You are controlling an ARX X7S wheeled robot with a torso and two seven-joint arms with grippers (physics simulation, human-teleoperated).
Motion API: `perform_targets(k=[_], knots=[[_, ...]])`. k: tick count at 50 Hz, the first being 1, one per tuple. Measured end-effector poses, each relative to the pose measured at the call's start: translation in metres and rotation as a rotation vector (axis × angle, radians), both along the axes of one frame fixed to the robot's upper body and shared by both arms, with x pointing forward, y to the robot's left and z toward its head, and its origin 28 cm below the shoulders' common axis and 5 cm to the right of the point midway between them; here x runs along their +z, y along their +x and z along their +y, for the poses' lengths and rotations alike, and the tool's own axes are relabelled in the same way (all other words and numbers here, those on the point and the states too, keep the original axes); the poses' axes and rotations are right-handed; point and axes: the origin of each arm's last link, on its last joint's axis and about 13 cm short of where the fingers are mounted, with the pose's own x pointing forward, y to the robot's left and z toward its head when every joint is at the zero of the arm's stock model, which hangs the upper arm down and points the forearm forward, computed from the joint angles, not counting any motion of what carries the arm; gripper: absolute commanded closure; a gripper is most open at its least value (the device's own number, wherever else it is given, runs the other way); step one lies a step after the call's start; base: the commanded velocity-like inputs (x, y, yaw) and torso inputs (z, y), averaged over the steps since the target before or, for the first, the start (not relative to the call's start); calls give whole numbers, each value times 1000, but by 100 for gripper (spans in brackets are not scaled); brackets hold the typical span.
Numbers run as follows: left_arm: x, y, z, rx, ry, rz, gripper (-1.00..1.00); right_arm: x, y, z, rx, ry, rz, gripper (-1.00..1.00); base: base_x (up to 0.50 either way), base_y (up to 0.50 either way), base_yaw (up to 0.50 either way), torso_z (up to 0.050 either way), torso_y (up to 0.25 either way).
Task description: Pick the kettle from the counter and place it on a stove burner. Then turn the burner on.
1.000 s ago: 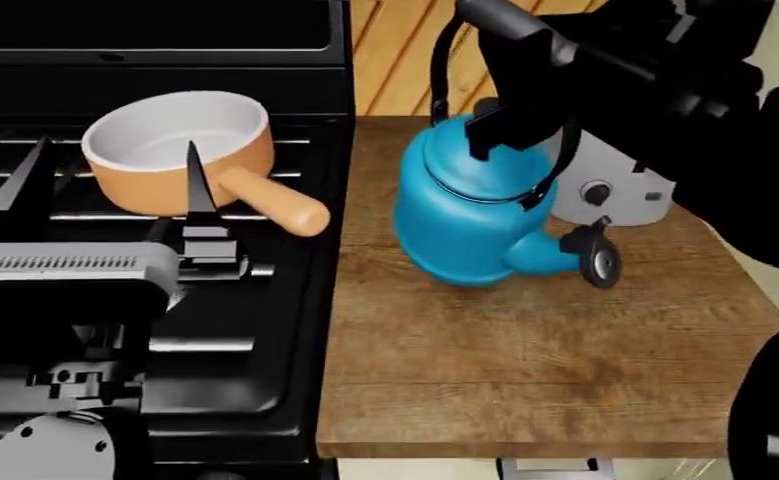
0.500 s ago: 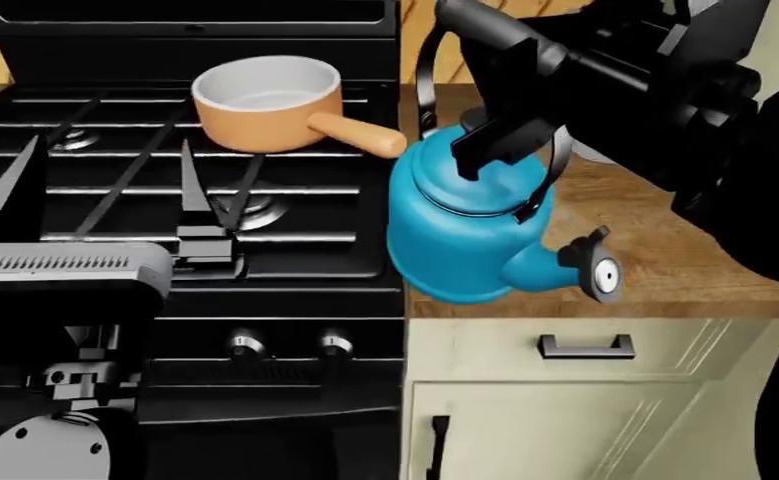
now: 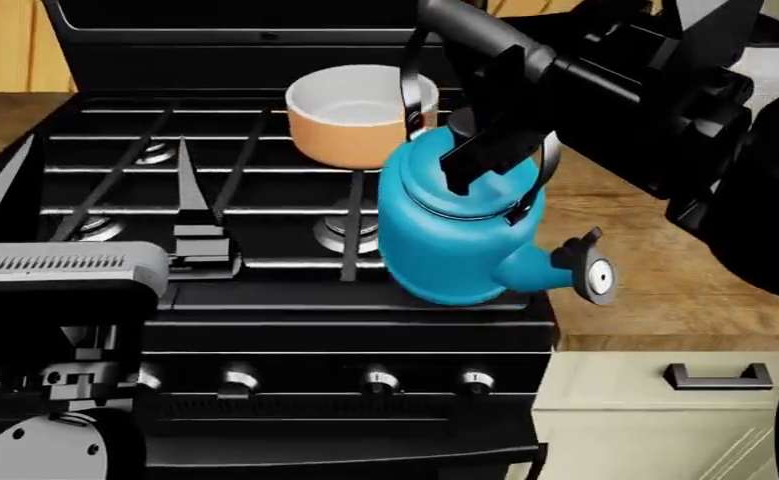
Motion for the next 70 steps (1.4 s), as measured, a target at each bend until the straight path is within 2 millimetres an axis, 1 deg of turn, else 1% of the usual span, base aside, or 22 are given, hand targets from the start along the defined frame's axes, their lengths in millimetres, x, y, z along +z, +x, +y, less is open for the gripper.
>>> perform_targets(k=[12,25,33,43,51,70], knots=[[1,-1,0,1,0,-3,-100,0,-1,2,18,0,-5,100,342,416,0,0,1],[1,-1,0,1,1,-4,-100,-2,5,3,14,13,2,100,30,15,0,0,2],[1,-1,0,0,-1,-5,-100,-5,14,6,10,17,12,100,0,0,0,1,1],[1,-1,1,-1,-3,-5,-100,-9,31,12,7,30,29,100,0,0,0,0,1],[2,-1,1,0,-5,-6,-100,-17,43,17,10,22,53,100,0,0,0,0,1],[3,-2,1,0,-6,-9,-100,-36,60,21,-12,-1,80,100,0,0,0,1,1]])
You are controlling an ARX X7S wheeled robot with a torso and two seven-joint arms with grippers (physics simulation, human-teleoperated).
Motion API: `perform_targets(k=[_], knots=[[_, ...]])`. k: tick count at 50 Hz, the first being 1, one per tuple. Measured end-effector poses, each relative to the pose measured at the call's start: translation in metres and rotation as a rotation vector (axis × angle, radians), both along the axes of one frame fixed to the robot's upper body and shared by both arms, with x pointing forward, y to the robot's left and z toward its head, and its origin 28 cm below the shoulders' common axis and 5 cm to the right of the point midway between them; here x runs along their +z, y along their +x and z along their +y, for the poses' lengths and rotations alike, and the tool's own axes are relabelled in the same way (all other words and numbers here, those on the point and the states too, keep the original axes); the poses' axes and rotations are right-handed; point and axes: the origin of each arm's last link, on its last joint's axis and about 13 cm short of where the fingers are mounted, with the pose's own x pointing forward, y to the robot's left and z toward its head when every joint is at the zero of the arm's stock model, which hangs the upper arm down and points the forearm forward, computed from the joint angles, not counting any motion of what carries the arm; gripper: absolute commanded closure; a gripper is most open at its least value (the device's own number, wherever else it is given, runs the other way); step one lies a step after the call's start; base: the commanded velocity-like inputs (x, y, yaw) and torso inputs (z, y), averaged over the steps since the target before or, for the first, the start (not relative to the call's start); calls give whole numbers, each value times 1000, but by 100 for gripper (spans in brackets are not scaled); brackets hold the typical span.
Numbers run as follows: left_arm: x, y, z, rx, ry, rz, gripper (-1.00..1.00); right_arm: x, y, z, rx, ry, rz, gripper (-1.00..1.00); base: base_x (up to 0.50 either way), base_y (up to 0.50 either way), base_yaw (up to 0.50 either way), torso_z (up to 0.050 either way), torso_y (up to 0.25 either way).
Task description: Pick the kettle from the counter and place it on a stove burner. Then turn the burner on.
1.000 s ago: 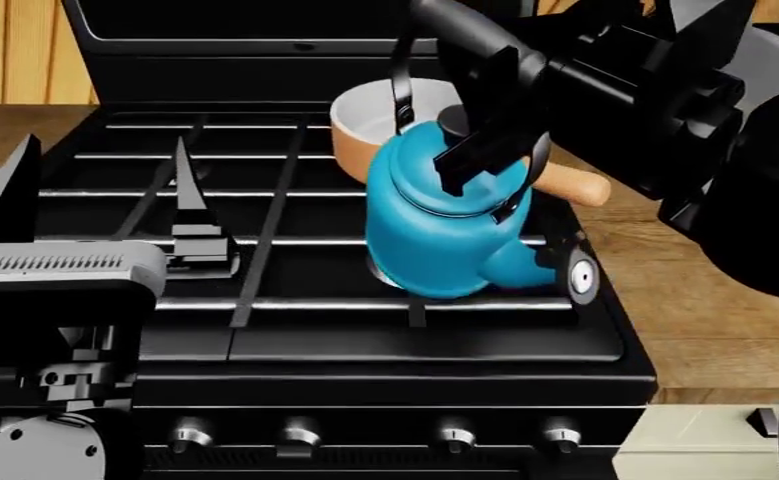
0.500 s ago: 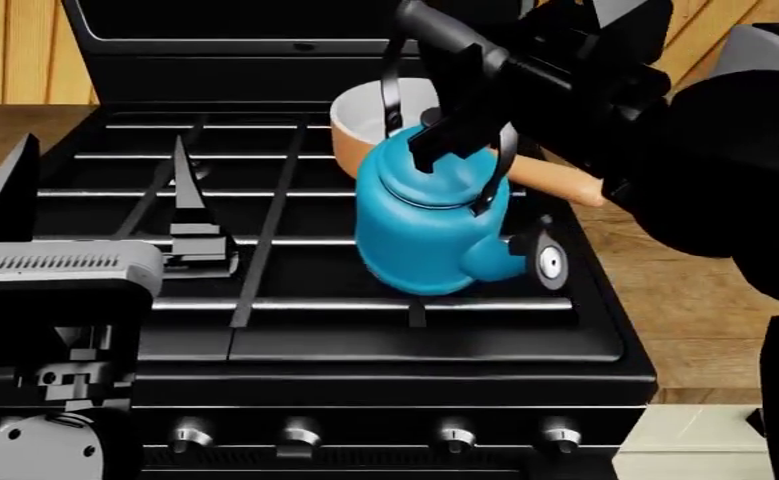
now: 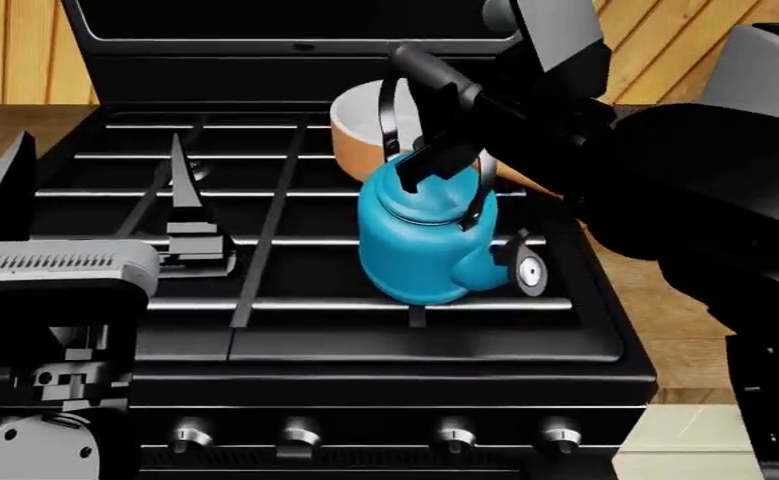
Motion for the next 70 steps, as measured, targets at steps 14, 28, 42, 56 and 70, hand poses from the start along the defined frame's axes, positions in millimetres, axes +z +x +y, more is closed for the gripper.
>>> perform_targets(k=[14,28,42,56,70], knots=[[0,0,0,-2,1,-1,-100,-12,13,3,-24,-3,5,100,0,0,0,0,1],[1,-1,0,-4,-1,-2,-100,-17,27,4,-47,-3,4,100,0,0,0,0,0],[0,0,0,-5,-3,-1,-100,-20,37,8,-60,-10,-2,-100,0,0,0,0,0],[1,-1,1,-5,-4,-3,-100,-19,38,9,-62,-33,-8,-100,0,0,0,0,0],[2,-2,0,-7,-5,-6,-100,-14,30,10,-46,-35,3,-100,0,0,0,0,0]])
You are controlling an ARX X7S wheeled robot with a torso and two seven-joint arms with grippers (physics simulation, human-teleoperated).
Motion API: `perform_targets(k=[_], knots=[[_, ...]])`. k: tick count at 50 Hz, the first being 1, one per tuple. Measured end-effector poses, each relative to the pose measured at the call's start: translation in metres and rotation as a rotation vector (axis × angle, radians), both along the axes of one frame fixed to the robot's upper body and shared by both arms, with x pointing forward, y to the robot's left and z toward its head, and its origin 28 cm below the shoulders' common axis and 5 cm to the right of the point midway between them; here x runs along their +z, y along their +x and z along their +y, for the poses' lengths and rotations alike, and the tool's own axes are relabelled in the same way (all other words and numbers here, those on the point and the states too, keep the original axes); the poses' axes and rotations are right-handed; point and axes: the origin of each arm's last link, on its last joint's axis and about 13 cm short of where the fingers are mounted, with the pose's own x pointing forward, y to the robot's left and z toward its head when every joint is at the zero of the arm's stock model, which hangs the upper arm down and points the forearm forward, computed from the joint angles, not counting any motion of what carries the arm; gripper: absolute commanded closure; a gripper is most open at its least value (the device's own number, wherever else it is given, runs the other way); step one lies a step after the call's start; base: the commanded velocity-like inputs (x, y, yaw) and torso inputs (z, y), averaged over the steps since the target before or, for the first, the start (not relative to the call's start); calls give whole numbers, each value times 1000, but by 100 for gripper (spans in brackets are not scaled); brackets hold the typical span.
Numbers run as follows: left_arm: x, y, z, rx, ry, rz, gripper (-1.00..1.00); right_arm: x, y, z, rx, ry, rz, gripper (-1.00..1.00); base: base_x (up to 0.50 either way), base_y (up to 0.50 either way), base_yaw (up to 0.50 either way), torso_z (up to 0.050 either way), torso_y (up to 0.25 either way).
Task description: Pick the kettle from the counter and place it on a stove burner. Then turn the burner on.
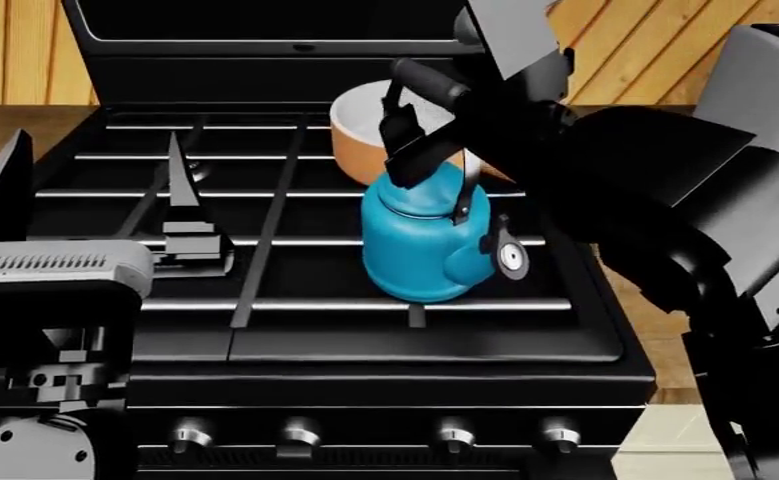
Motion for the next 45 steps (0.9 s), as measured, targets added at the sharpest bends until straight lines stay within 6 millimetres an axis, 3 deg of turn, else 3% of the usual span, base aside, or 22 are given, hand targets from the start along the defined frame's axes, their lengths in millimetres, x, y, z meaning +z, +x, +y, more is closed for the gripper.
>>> perform_targets(k=[24,34,45], knots=[[1,-2,1,-1,-3,-7,-100,36,-15,-8,-71,51,-141,-100,0,0,0,0,0],[3,-3,2,4,-8,-13,-100,44,-53,-15,-150,153,-277,-100,0,0,0,0,0],[4,-4,3,8,-11,-16,-100,22,-91,-25,-239,264,-376,-100,-338,0,0,0,0]])
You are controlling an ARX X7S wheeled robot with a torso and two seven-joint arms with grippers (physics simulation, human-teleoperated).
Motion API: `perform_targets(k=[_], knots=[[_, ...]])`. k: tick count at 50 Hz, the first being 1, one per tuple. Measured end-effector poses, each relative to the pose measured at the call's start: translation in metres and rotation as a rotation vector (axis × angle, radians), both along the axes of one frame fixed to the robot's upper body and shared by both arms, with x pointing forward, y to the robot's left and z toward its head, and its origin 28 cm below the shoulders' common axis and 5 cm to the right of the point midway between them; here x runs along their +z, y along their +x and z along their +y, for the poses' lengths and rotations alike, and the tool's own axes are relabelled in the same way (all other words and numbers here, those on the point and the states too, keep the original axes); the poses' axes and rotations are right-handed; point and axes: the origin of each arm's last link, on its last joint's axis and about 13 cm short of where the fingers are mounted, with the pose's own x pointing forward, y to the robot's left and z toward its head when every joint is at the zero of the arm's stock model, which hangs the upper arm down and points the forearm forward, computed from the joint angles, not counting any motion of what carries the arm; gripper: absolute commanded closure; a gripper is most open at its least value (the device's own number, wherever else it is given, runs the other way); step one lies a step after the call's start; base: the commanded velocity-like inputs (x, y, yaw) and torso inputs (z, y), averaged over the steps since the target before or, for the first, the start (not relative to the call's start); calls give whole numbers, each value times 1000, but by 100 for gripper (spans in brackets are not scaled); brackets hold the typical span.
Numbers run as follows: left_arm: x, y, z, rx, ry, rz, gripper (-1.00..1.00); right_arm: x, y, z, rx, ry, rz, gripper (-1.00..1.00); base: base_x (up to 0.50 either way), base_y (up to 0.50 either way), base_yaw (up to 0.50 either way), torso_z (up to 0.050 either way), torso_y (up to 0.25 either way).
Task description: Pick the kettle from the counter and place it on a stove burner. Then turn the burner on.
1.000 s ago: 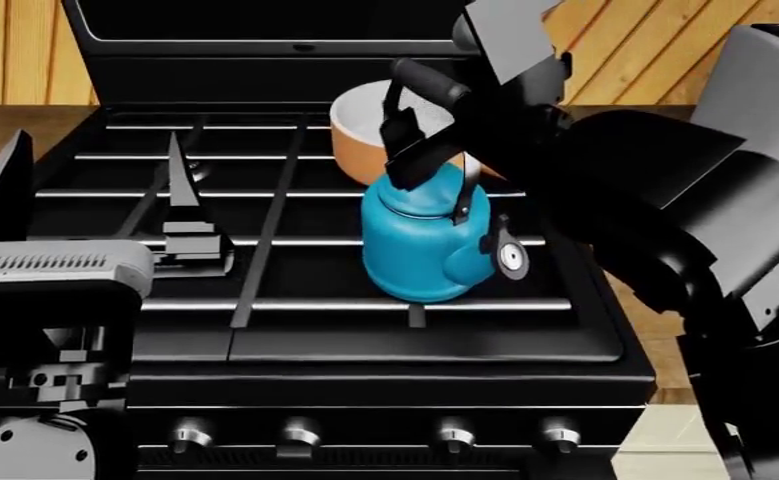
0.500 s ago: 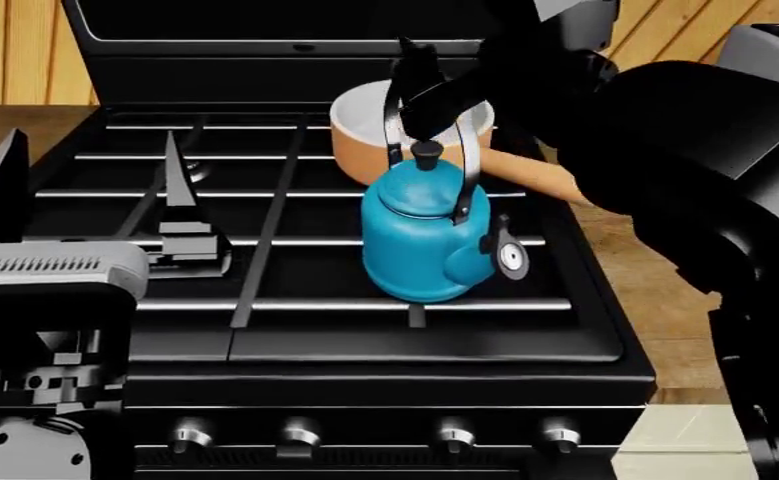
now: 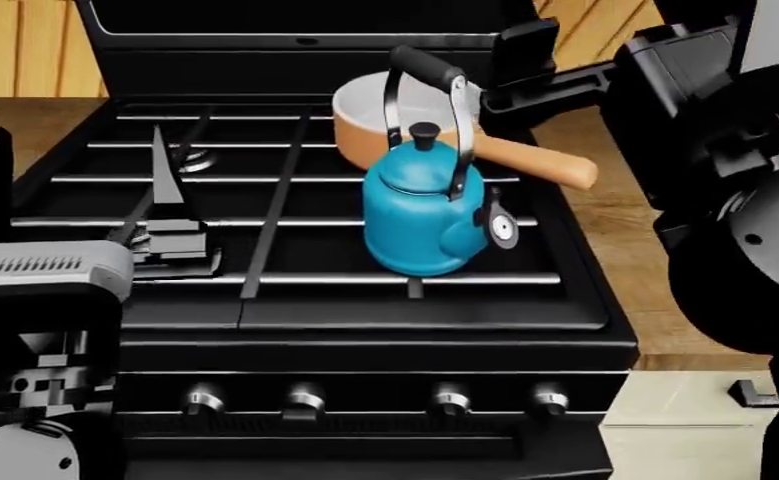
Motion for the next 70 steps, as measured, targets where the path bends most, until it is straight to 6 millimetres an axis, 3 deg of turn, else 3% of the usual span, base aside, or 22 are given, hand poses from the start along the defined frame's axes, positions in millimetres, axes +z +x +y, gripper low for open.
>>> perform_targets(k=[12,28,45,70], knots=[[1,-1,-1,-5,0,-4,-100,-29,-17,-8,-73,60,-30,-100,-467,155,0,0,0],[1,0,2,33,-12,-7,-100,-51,-23,-12,-84,133,-39,-100,6,94,0,0,0],[3,-2,2,65,-10,-33,-100,-84,-34,-21,-215,100,-96,-100,0,0,0,0,0],[11,-6,0,93,-48,-130,-100,-133,-47,-24,-289,56,-89,-100,0,0,0,-49,0]])
